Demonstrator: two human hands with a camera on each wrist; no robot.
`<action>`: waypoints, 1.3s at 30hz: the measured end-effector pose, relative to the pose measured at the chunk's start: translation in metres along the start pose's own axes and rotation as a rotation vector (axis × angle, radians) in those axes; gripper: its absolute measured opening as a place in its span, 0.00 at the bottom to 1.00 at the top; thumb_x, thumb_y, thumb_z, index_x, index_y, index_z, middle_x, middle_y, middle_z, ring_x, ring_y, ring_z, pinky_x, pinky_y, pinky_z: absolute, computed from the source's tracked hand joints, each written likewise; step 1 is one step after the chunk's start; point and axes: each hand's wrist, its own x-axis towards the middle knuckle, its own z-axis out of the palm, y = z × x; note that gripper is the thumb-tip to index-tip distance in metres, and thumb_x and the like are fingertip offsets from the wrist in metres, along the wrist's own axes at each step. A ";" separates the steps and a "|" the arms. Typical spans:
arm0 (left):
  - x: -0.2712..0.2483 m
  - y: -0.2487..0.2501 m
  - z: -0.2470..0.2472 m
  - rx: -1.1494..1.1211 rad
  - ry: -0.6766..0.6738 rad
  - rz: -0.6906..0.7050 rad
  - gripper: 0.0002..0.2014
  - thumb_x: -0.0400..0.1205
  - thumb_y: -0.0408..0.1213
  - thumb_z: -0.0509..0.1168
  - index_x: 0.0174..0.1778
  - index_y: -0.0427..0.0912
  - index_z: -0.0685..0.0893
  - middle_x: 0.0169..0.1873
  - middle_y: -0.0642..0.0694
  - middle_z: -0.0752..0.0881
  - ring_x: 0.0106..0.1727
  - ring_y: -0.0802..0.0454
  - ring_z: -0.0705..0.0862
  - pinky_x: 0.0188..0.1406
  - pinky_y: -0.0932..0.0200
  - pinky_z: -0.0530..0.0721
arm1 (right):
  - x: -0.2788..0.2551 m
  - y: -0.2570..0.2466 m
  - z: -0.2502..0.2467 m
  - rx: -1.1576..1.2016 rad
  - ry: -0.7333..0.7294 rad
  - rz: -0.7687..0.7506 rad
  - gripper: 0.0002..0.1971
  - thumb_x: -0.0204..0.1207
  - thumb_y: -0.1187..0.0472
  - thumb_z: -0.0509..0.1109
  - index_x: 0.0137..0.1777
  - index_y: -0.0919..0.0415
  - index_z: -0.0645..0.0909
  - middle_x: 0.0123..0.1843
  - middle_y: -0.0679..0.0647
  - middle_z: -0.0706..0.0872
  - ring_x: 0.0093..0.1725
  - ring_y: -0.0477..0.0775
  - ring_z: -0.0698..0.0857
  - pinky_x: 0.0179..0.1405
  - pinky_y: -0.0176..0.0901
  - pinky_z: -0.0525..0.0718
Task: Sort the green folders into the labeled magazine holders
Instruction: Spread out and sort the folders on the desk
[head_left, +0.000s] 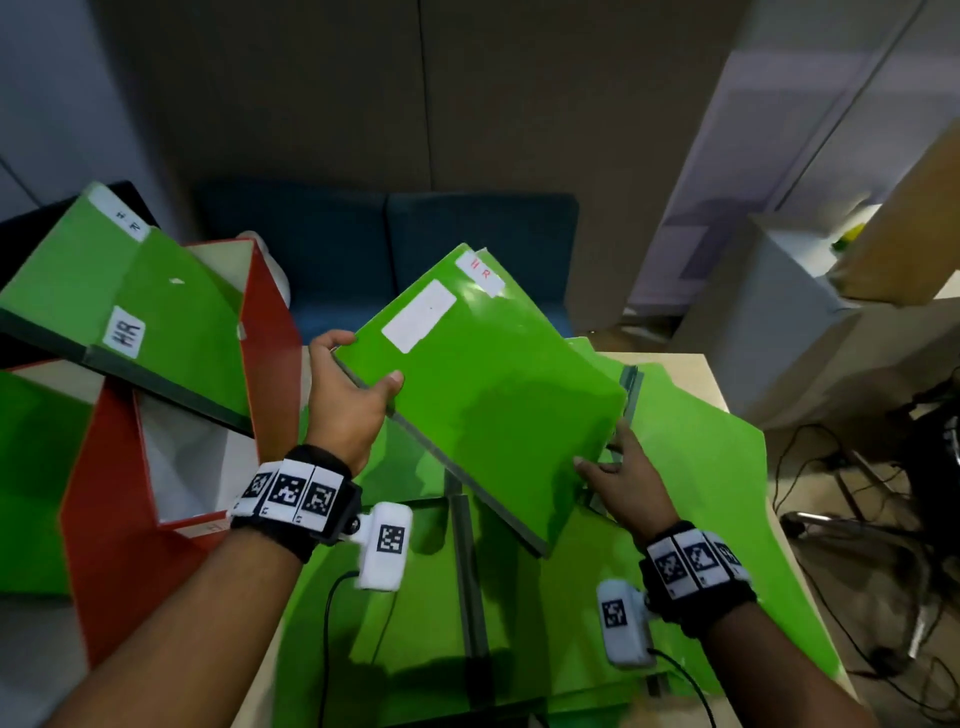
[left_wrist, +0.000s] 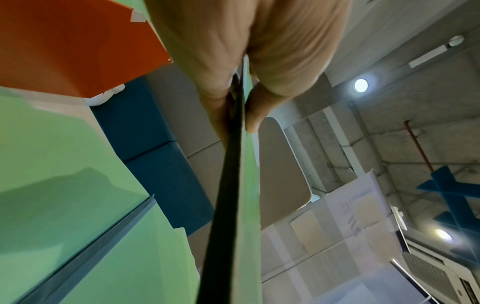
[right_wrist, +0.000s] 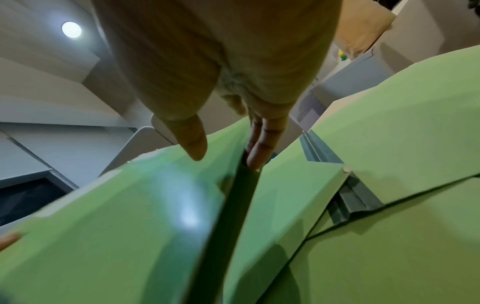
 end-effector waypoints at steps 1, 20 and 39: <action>-0.001 0.000 -0.002 0.017 0.006 0.026 0.27 0.75 0.16 0.69 0.62 0.43 0.67 0.45 0.57 0.71 0.31 0.83 0.77 0.31 0.77 0.78 | 0.008 -0.001 0.000 -0.076 -0.019 0.010 0.41 0.77 0.55 0.73 0.84 0.57 0.54 0.80 0.58 0.67 0.62 0.57 0.83 0.57 0.52 0.84; -0.010 0.052 -0.094 0.261 0.041 0.126 0.16 0.79 0.39 0.72 0.62 0.53 0.81 0.57 0.56 0.84 0.51 0.59 0.86 0.44 0.51 0.90 | 0.083 -0.135 0.062 -0.074 -0.020 -0.470 0.30 0.81 0.66 0.66 0.81 0.55 0.63 0.76 0.55 0.74 0.75 0.55 0.72 0.75 0.48 0.68; -0.015 0.120 -0.195 0.487 0.295 0.552 0.14 0.86 0.35 0.62 0.67 0.40 0.79 0.52 0.61 0.84 0.53 0.71 0.83 0.50 0.67 0.83 | -0.001 -0.260 0.249 0.105 -0.208 -1.003 0.30 0.84 0.53 0.61 0.84 0.51 0.54 0.86 0.52 0.50 0.83 0.43 0.51 0.78 0.32 0.54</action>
